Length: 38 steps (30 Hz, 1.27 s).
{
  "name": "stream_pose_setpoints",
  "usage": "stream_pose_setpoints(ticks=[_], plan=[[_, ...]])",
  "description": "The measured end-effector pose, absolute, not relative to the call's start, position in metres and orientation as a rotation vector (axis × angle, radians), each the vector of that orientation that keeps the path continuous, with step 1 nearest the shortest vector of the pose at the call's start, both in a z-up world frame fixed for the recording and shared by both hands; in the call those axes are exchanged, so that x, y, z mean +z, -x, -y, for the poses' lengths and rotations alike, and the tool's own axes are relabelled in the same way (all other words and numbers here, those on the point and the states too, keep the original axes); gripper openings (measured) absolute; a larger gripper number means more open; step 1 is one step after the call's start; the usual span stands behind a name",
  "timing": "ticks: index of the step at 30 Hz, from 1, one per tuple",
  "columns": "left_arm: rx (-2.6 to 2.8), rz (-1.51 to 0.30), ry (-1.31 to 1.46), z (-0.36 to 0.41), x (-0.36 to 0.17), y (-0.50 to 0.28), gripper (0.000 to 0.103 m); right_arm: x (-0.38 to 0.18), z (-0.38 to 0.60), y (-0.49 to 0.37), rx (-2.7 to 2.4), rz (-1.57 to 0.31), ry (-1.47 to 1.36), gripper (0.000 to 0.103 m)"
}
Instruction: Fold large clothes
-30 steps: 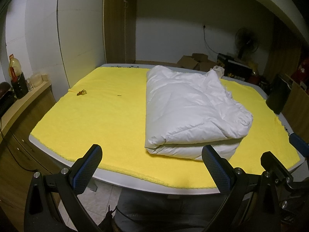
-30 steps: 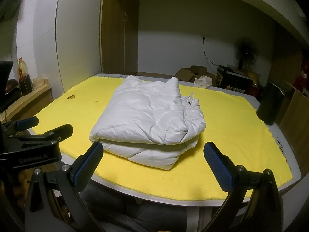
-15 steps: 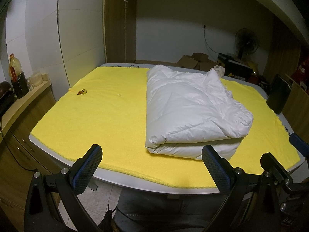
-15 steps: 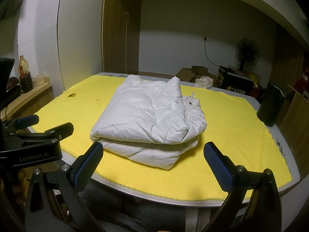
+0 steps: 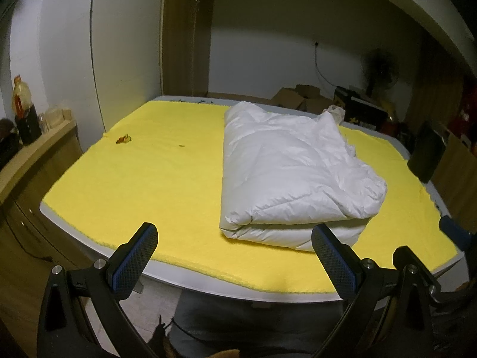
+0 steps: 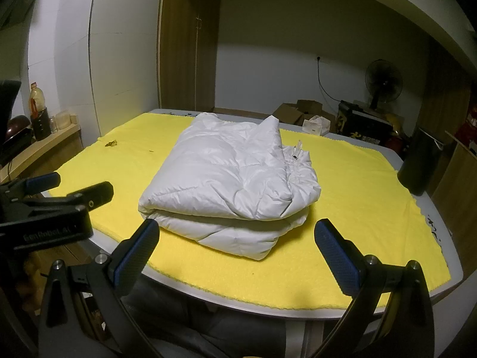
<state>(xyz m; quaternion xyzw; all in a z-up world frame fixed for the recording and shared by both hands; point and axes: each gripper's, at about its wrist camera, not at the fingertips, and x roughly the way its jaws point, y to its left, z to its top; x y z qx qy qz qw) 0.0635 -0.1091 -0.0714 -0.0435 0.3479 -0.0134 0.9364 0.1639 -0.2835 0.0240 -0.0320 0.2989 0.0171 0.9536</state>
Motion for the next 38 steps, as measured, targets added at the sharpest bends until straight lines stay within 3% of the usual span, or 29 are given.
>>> stream_pose_setpoints(ticks=[38], plan=[[0.016,-0.692,0.043,0.1113,-0.0700,-0.0577,0.103,0.0245,0.2853,-0.1621,0.039,-0.609,0.069,0.103]])
